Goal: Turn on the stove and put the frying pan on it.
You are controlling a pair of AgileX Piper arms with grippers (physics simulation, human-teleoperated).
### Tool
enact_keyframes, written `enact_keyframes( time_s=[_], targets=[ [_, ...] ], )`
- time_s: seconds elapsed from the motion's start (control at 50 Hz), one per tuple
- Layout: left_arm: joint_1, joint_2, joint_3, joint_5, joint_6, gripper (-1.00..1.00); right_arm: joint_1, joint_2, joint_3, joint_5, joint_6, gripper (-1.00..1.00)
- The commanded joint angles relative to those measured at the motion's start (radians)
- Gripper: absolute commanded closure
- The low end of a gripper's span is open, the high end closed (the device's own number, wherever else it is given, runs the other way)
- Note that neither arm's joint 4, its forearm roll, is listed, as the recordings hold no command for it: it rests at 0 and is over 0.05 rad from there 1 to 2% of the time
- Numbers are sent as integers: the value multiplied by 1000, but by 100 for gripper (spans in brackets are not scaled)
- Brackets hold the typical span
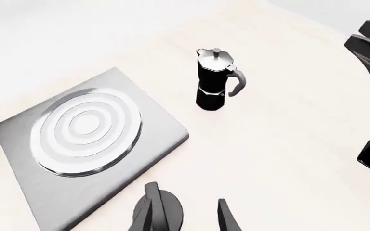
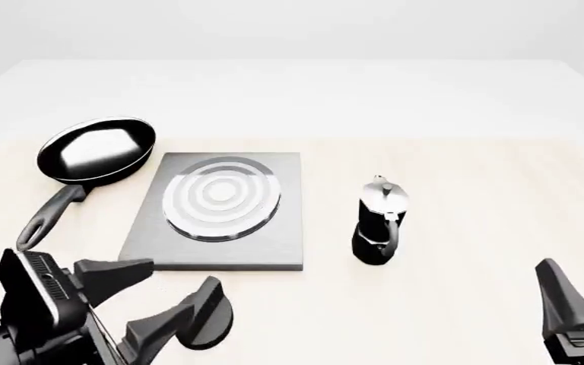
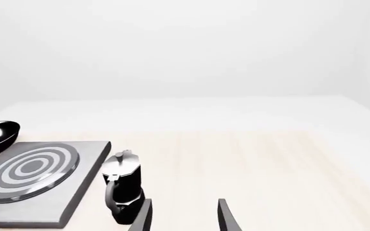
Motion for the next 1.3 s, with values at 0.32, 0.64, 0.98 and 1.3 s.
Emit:
enact_keyframes(
  time_s=[0.32,0.64,0.98,1.3],
  targets=[
    [378,-163,-168,269,112,-100,21,0,-10,6,-2,-100],
    [562,-51,-224,220,113,-100,16,0,-26,18,-9,-100],
    [741,109,-259,137,172,-100,24,0,-51,37,-17,-100],
    [885,361,-324,31,252,-100,30,0,-59,43,-23,-100]
  ],
)
